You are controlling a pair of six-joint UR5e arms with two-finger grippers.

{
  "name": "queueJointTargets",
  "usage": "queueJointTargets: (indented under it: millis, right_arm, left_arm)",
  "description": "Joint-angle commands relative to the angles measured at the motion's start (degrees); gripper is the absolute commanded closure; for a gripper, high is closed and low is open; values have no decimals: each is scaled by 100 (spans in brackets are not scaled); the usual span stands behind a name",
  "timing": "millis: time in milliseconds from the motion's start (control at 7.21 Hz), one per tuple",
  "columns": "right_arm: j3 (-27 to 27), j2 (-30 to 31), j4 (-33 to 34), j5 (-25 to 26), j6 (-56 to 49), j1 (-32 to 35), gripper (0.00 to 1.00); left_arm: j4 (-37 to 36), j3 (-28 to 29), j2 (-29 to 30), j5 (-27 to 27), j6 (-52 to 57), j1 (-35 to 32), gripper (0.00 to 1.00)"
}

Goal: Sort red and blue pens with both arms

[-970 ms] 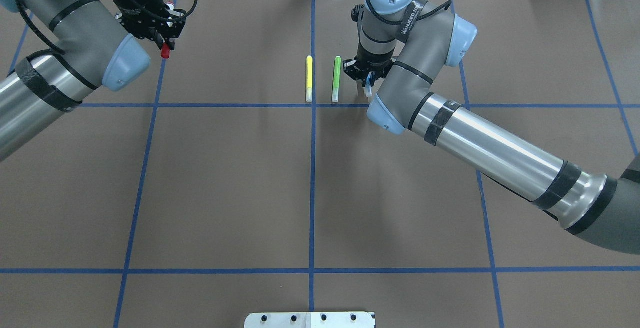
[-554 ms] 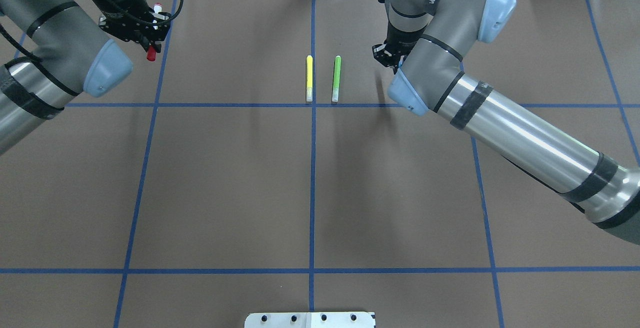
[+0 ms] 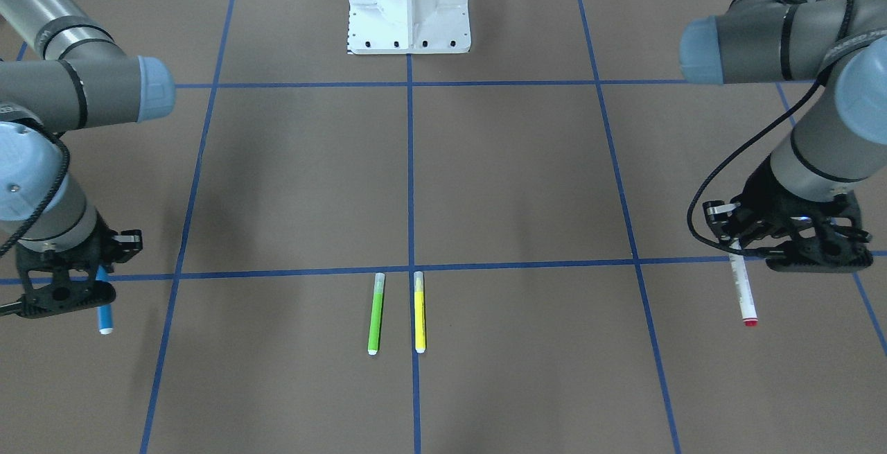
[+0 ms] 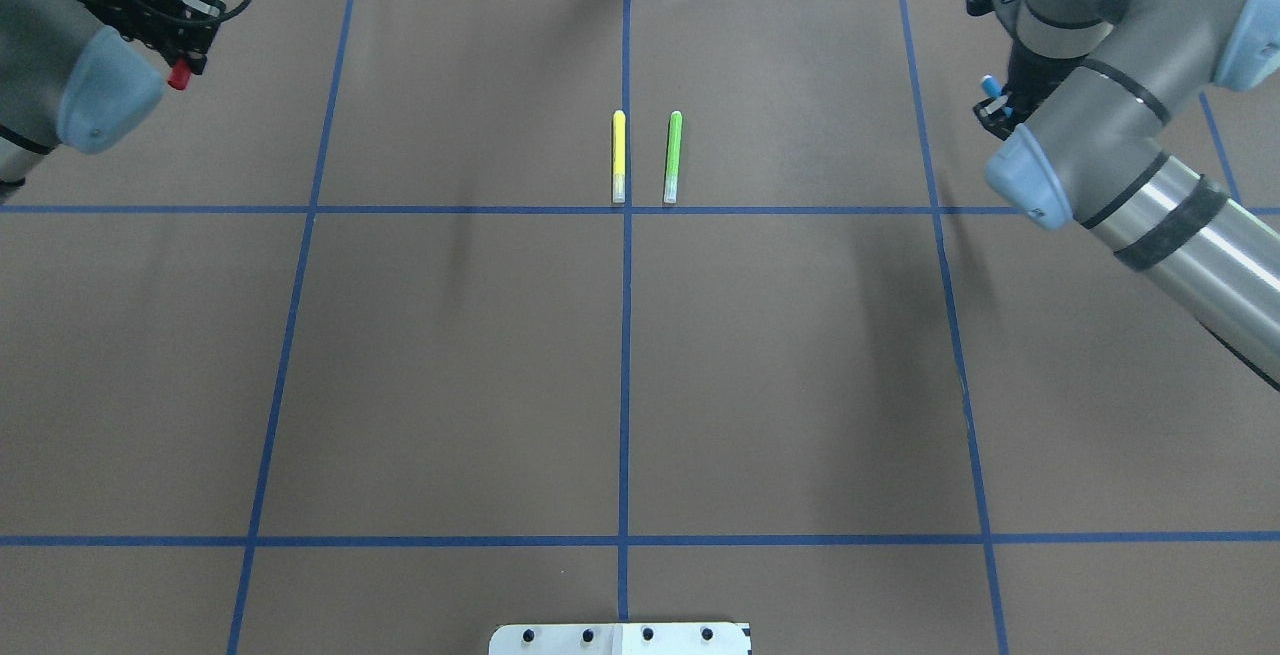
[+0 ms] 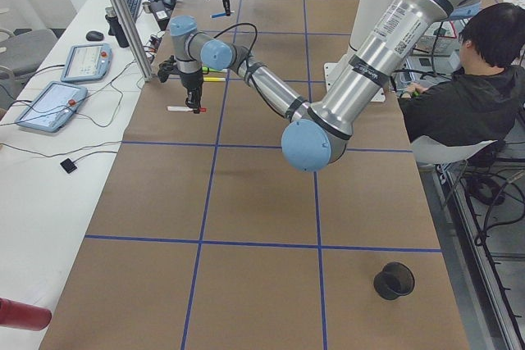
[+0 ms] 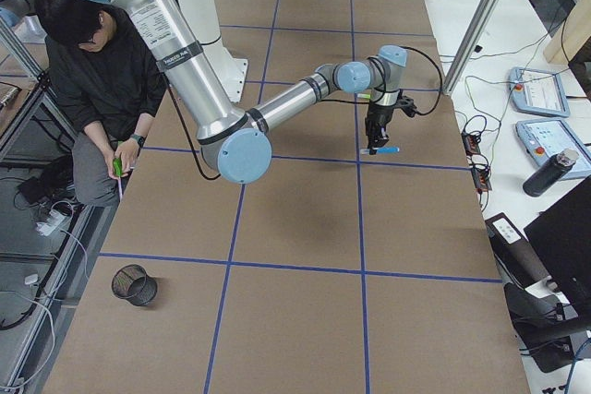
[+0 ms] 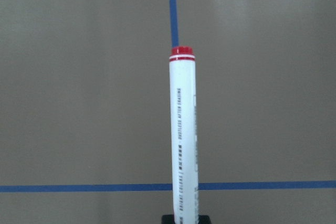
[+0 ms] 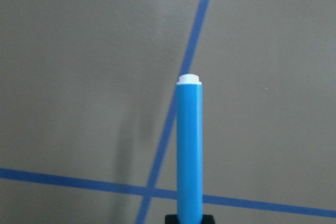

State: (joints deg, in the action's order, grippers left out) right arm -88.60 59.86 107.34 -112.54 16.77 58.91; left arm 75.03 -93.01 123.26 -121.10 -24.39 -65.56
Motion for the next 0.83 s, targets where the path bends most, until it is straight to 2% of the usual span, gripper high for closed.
queueJointTargets:
  millis: [0, 139, 416, 693]
  right_arm:
    - [-202, 620, 656, 127, -1206, 706, 100]
    - [-228, 893, 700, 66, -1794, 962, 100]
    - [-446, 1673, 735, -197, -1940, 1420, 100]
    - [-1122, 2527, 1837, -399, -2770, 1797, 100]
  left_arm:
    - [-600, -200, -363, 252, 1221, -473, 100]
    - [-1065, -287, -503, 662, 1957, -640, 100]
    - [-1140, -507, -899, 737, 2351, -844, 100]
    - [-1122, -604, -1084, 745, 2360, -844, 100]
